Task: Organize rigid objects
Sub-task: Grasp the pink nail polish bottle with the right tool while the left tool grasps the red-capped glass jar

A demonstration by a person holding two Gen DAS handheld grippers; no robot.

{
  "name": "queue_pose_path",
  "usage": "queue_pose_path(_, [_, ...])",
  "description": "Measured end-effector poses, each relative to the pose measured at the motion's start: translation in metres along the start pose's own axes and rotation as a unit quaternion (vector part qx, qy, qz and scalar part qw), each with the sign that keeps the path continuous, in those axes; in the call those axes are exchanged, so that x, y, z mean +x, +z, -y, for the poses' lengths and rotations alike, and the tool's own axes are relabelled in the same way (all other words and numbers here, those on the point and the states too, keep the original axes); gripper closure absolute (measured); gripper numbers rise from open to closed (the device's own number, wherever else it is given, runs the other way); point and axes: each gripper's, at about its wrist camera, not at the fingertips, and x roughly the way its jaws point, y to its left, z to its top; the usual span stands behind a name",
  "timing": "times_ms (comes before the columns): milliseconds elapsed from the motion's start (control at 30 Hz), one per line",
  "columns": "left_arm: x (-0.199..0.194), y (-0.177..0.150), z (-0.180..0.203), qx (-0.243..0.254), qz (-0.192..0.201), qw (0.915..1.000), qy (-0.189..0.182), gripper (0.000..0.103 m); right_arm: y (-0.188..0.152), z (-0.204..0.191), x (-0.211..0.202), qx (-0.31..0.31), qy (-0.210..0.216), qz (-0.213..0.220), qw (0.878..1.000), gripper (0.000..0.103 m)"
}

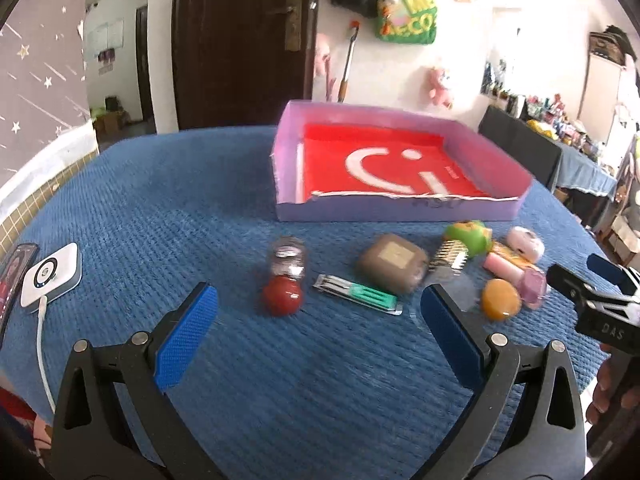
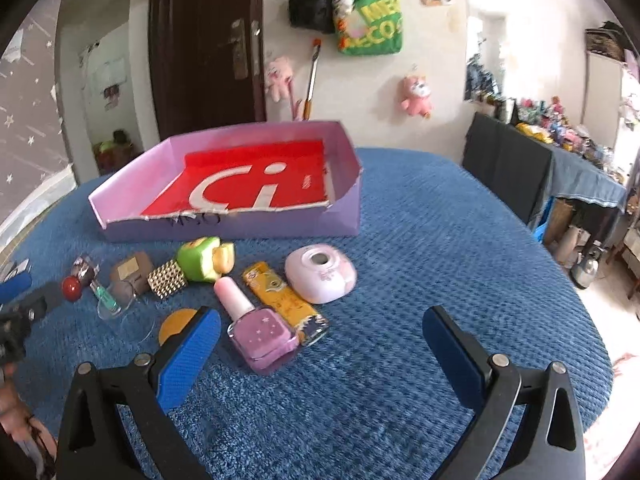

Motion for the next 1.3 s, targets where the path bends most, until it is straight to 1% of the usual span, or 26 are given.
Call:
queue_pose_path(33, [0.004, 0.003, -0.004, 0.000, -0.009, 1.0000, -0.001, 0.000, -0.001, -0.002, 0.003, -0.001, 0.006, -0.006, 1.000, 0.001])
queue_pose_path(133, [0.016, 0.009, -0.013, 0.000, -0.034, 0.9994, -0.002, 0.000, -0.002, -0.006, 0.009, -0.009, 0.013, -0.021, 1.000, 0.011])
queue_pose_path(200, [0.026, 0.012, -0.022, -0.008, -0.054, 0.9985, -0.012, 0.003, -0.003, -0.011, 0.013, -0.013, 0.018, -0.029, 0.999, 0.013])
queue_pose_path(300, [0.041, 0.016, -0.030, -0.015, -0.081, 0.9964, -0.020, 0.015, -0.005, -0.017, 0.017, -0.014, 0.025, -0.035, 0.999, 0.021])
queue_pose_path(333, [0.045, 0.017, -0.032, -0.011, -0.088, 0.9959, -0.020, 0.021, -0.006, -0.018, 0.017, -0.015, 0.026, -0.036, 0.999, 0.024])
queue_pose_path(367, [0.050, 0.016, -0.031, -0.002, -0.096, 0.9951, -0.022, 0.024, -0.007, -0.020, 0.019, -0.016, 0.028, -0.041, 0.999, 0.027])
queue_pose_path(400, [0.052, 0.016, -0.030, 0.005, -0.100, 0.9947, -0.024, 0.025, -0.008, -0.022, 0.020, -0.016, 0.032, -0.044, 0.998, 0.029])
queue_pose_path(433, [0.055, 0.015, -0.028, 0.015, -0.103, 0.9942, -0.025, 0.029, -0.008, -0.023, 0.021, -0.016, 0.036, -0.047, 0.998, 0.033])
queue_pose_path(467, [0.056, 0.015, -0.026, 0.020, -0.106, 0.9938, -0.025, 0.034, -0.009, -0.023, 0.023, -0.014, 0.038, -0.050, 0.998, 0.034])
queue_pose_path(533, [0.059, 0.017, -0.024, 0.031, -0.110, 0.9930, -0.030, 0.035, -0.011, -0.023, 0.024, -0.011, 0.038, -0.051, 0.998, 0.035])
queue_pose_path(700, [0.063, 0.022, -0.023, 0.038, -0.110, 0.9926, -0.036, 0.036, -0.009, -0.021, 0.026, -0.007, 0.040, -0.053, 0.998, 0.045])
queue_pose_path(767, [0.064, 0.024, -0.026, 0.029, -0.114, 0.9920, -0.047, 0.040, -0.008, -0.020, 0.027, -0.007, 0.043, -0.055, 0.998, 0.053])
queue_pose_path(833, [0.066, 0.026, -0.029, 0.019, -0.118, 0.9913, -0.055, 0.043, -0.007, -0.021, 0.027, -0.012, 0.044, -0.057, 0.997, 0.054])
queue_pose_path(867, [0.066, 0.026, -0.030, 0.016, -0.120, 0.9911, -0.055, 0.043, -0.007, -0.021, 0.027, -0.015, 0.046, -0.057, 0.997, 0.056])
queue_pose_path(933, [0.065, 0.026, -0.031, 0.015, -0.119, 0.9914, -0.053, 0.044, -0.008, -0.022, 0.026, -0.021, 0.045, -0.055, 0.997, 0.056])
queue_pose_path(1000, [0.065, 0.026, -0.030, 0.018, -0.117, 0.9915, -0.054, 0.048, -0.010, -0.023, 0.025, -0.026, 0.045, -0.051, 0.997, 0.056])
queue_pose_path(1033, [0.064, 0.027, -0.030, 0.021, -0.115, 0.9917, -0.053, 0.055, -0.011, -0.022, 0.024, -0.023, 0.049, -0.048, 0.997, 0.057])
queue_pose_path(1067, [0.064, 0.027, -0.029, 0.022, -0.115, 0.9919, -0.049, 0.066, -0.011, -0.020, 0.023, -0.017, 0.055, -0.046, 0.997, 0.057])
queue_pose_path(1100, [0.067, 0.026, -0.030, 0.021, -0.123, 0.9912, -0.044, 0.071, -0.012, -0.019, 0.023, -0.011, 0.059, -0.045, 0.997, 0.057])
queue_pose_path(1133, [0.070, 0.024, -0.030, 0.015, -0.130, 0.9902, -0.050, 0.073, -0.012, -0.016, 0.021, 0.000, 0.067, -0.042, 0.997, 0.057])
queue_pose_path(1300, [0.066, 0.020, -0.027, 0.020, -0.116, 0.9921, -0.043, 0.074, -0.012, -0.008, 0.016, 0.022, 0.079, -0.034, 0.996, 0.057])
